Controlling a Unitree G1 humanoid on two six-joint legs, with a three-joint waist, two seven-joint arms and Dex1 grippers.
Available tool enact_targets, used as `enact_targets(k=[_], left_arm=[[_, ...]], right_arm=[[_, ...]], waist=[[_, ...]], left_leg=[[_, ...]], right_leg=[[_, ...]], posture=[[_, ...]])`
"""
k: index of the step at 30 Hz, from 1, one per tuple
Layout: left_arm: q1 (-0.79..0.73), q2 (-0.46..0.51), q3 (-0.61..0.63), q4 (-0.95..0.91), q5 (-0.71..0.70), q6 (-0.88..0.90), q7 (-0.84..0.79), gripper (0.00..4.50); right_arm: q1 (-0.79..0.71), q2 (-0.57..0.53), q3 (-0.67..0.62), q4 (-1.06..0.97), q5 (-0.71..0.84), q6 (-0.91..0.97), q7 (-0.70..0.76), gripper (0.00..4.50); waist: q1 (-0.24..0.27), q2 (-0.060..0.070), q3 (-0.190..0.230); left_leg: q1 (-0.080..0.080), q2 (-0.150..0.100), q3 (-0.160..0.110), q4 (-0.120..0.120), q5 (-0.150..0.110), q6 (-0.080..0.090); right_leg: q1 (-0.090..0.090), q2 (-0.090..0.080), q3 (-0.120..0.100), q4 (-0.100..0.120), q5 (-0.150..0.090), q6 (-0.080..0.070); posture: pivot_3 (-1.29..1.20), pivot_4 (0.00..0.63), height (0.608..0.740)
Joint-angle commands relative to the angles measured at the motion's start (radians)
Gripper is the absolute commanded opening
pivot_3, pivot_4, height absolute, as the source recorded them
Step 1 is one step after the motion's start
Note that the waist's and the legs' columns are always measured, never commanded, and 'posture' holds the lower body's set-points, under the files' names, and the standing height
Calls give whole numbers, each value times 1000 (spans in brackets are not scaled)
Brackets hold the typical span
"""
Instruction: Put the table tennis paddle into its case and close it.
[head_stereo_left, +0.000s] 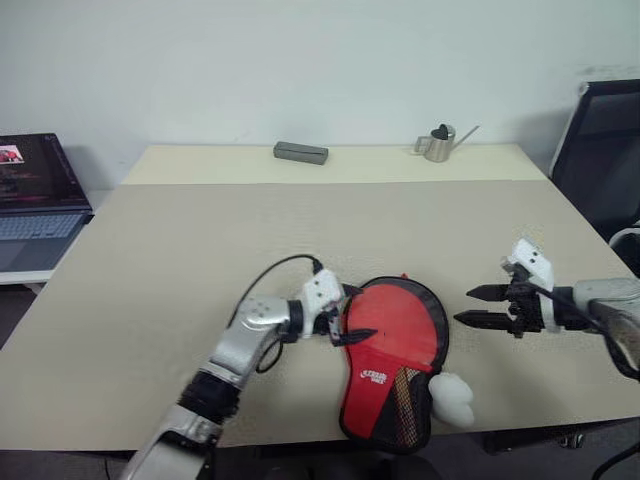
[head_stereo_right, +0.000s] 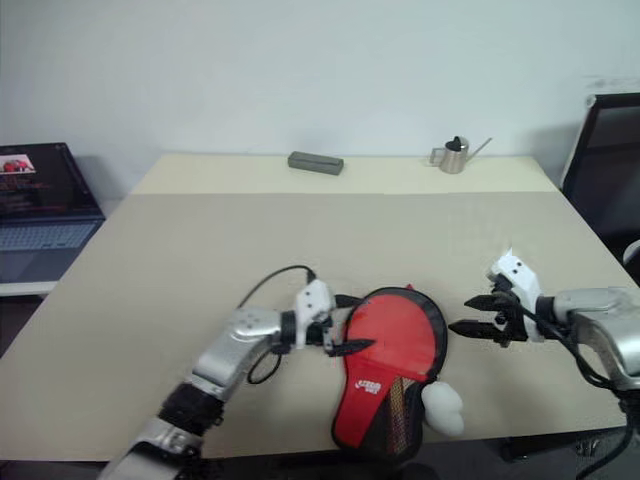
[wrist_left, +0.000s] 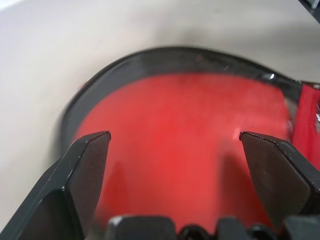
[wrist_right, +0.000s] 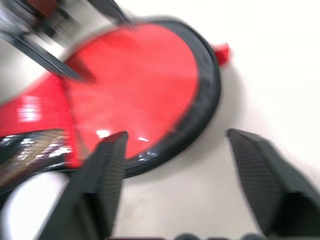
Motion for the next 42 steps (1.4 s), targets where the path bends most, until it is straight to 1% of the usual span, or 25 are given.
enact_targets(k=[1, 5, 9, 10, 12, 14, 17, 20, 26, 32, 37, 42], left_arm=[[-25, 65, 52, -144, -105, 107, -93, 4500], [-23, 159, 75, -210, -139, 150, -164, 4500], [-13, 219, 88, -230, -137, 143, -184, 4500], [-9, 229, 90, -233, -137, 141, -186, 4500], [-1, 243, 93, -237, -137, 139, -188, 4500], [7, 250, 96, -243, -136, 139, -185, 4500], [15, 252, 96, -253, -132, 140, -178, 4500], [21, 260, 93, -257, -122, 133, -176, 4500], [26, 273, 101, -256, -122, 132, -178, 4500], [26, 280, 103, -257, -125, 136, -175, 4500], [24, 284, 103, -254, -124, 134, -177, 4500], [27, 284, 100, -256, -122, 131, -177, 4500]], right_arm=[[-71, 59, 15, 30, -20, 16, -54, 4464], [-132, 161, 26, 106, -22, 48, -113, 4464], [-157, 222, 44, 180, -49, 39, -140, 4464], [-161, 234, 46, 202, -56, 36, -144, 4464], [-177, 261, 46, 267, -75, 19, -159, 4464], [-192, 288, 51, 324, -90, 0, -162, 4464], [-212, 325, 54, 388, -111, -25, -166, 4464], [-234, 364, 48, 413, -109, -22, -162, 3883], [-268, 430, 70, 413, -130, -23, -171, 1837], [-312, 496, 67, 428, -160, -34, -214, 56], [-376, 558, 59, 485, -198, -75, -268, 20], [-453, 599, 33, 616, -240, -164, -337, 20]], waist=[[2, 0, 0], [3, -1, 0], [3, 0, 1], [2, 0, 1], [1, 0, 1], [-1, 0, 1], [-3, 1, 1], [-9, 0, 1], [-11, 0, 1], [-16, -1, 0], [-33, -1, 0], [-38, -1, 0]], left_leg=[[0, 0, 0, 0, 0, 0], [1, -1, -1, 0, 0, 0], [2, 0, -3, 0, 0, 1], [2, 0, -3, 0, 0, 1], [2, 0, -2, 0, 1, 2], [2, 0, -2, 0, 1, 2], [1, -1, -2, 0, 1, 2], [2, 0, -2, 0, 1, 2], [2, 0, 0, 0, 1, 3], [4, 0, 2, 0, 2, 3], [5, 1, 5, 0, 3, 6], [4, 0, 5, 0, 5, 8]], right_leg=[[0, 0, 0, 0, 0, 0], [2, -1, 0, -2, 0, 0], [1, 0, 1, -2, -1, -3], [1, 0, 1, -1, -3, -5], [1, 0, 2, 0, -3, -5], [1, 0, 2, 0, 0, -2], [1, 0, 3, 1, 0, -2], [1, 1, 3, 1, 1, -2], [-2, 1, 6, 6, 1, -3], [-5, 3, 10, 10, 0, -3], [-7, 4, 16, 15, 0, -3], [-8, 8, 24, 15, 1, -4]], posture=[[0, 150, 740], [0, 150, 740], [0, 150, 740], [0, 150, 740], [0, 150, 740], [0, 150, 740], [0, 150, 740], [0, 150, 740], [0, 150, 740], [0, 150, 740], [0, 150, 740], [0, 150, 740]])
